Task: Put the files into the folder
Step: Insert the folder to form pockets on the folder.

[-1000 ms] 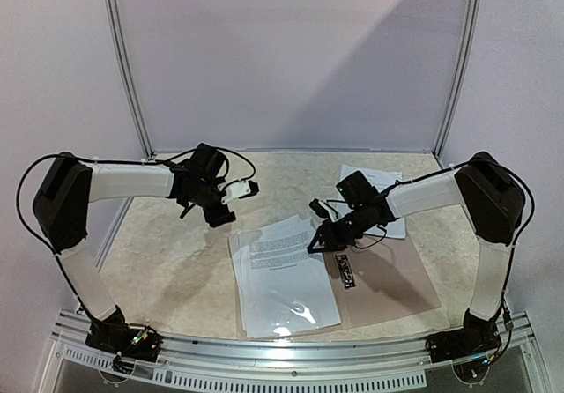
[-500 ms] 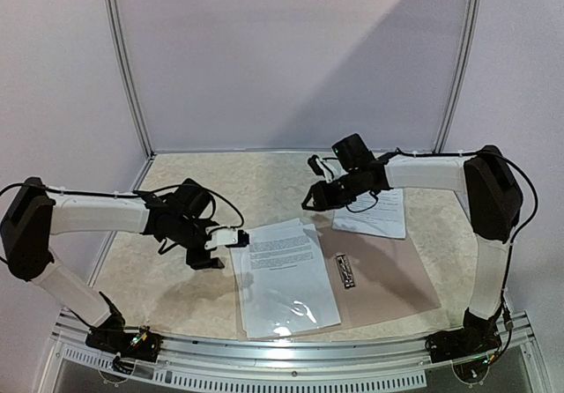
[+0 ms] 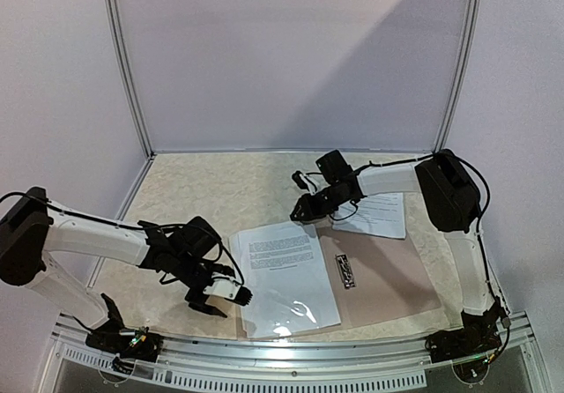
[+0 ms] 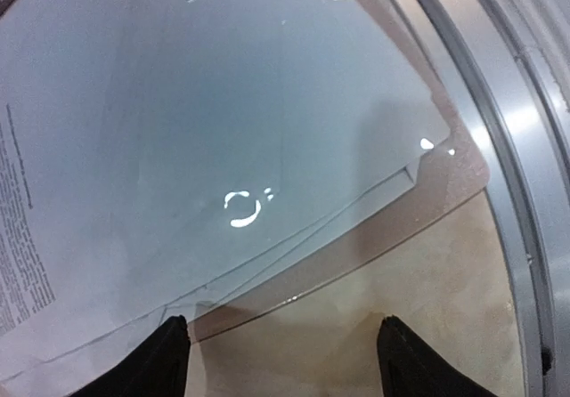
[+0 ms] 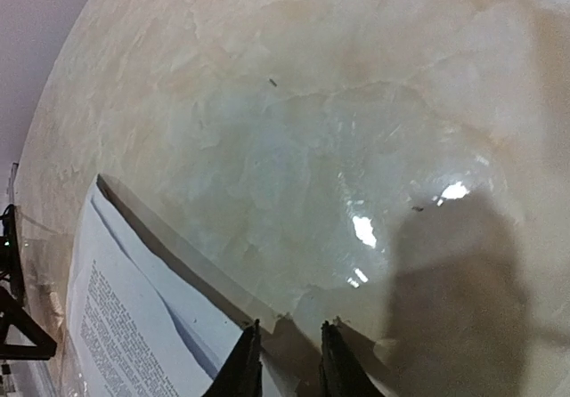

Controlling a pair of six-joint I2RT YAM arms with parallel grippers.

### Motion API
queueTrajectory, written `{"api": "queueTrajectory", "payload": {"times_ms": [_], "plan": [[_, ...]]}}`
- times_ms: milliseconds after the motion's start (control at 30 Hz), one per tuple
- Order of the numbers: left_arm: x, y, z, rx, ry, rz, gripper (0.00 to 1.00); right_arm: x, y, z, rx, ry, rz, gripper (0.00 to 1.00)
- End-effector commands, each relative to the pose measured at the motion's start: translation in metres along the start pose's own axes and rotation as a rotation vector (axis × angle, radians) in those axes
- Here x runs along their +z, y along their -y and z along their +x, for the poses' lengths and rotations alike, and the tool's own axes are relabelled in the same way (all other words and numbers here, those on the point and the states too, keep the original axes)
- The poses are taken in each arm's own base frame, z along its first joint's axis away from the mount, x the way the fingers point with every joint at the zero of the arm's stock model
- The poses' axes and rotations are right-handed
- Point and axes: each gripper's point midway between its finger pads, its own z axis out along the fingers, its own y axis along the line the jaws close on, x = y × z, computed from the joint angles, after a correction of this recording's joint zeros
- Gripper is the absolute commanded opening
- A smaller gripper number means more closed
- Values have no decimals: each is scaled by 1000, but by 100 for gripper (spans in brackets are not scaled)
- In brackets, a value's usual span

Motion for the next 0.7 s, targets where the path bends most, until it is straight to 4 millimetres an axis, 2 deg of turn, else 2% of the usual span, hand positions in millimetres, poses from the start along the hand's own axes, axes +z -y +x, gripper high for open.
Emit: {"api": "queueTrajectory", "payload": {"times_ms": [0,267,433,667], "plan": [[8,10,-7,157,9,5,74,8,3,28,34,-87,-59,17],[16,15,-17,248,-23,-29,75,-11,0,25,70,-62,-113,10],[27,16,0,277,-96,-24,69,-19,-7,31,62,-74,-152,0],[32,22,11,287,-133,12,63,-34,-7,42,40,-92,-161,0]]}}
